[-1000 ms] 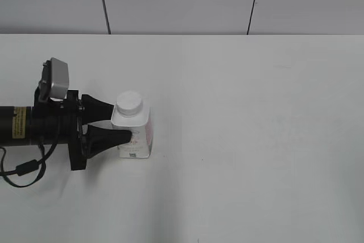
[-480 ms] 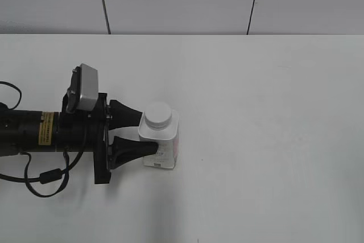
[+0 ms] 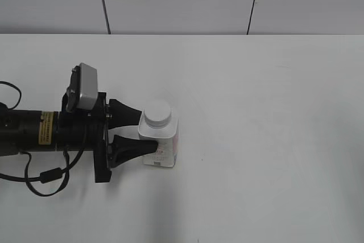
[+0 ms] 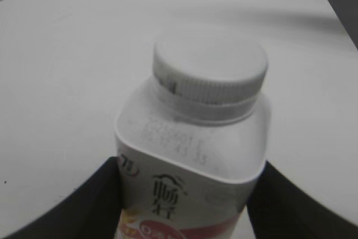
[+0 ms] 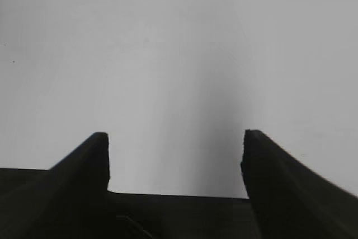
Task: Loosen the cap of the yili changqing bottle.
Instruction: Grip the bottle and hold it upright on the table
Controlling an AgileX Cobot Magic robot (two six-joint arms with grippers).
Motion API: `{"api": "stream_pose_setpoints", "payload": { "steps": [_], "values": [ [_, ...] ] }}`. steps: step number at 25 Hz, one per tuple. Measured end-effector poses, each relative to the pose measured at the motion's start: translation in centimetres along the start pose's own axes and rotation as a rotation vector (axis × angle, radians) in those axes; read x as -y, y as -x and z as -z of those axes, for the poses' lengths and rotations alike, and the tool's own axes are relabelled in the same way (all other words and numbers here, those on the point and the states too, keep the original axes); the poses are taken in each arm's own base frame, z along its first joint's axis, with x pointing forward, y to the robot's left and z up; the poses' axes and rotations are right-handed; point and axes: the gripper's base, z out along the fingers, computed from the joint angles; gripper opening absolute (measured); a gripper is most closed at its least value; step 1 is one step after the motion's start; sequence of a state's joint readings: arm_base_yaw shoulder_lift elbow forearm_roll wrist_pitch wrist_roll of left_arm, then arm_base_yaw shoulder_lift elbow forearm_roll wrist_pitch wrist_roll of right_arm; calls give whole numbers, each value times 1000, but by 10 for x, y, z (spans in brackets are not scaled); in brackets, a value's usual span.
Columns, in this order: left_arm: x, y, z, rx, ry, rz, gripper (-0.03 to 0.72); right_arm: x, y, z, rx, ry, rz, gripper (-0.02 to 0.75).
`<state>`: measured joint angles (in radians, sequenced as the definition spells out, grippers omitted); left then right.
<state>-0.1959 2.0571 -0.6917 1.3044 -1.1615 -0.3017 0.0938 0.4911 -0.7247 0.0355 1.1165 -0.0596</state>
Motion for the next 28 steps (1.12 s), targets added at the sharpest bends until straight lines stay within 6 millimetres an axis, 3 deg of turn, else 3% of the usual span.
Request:
{"api": "stream_pose_setpoints", "payload": {
  "steps": [14,21,28],
  "values": [
    [-6,2,0,20,68,24,415,2,106,-63,-268,76,100,582],
    [-7,2,0,24,82,23,415,-4,133,-88,-334,129,153,582],
    [-6,-8,-3,17,75,54,415,-46,142,-116,-405,231,294,582]
  ]
}}
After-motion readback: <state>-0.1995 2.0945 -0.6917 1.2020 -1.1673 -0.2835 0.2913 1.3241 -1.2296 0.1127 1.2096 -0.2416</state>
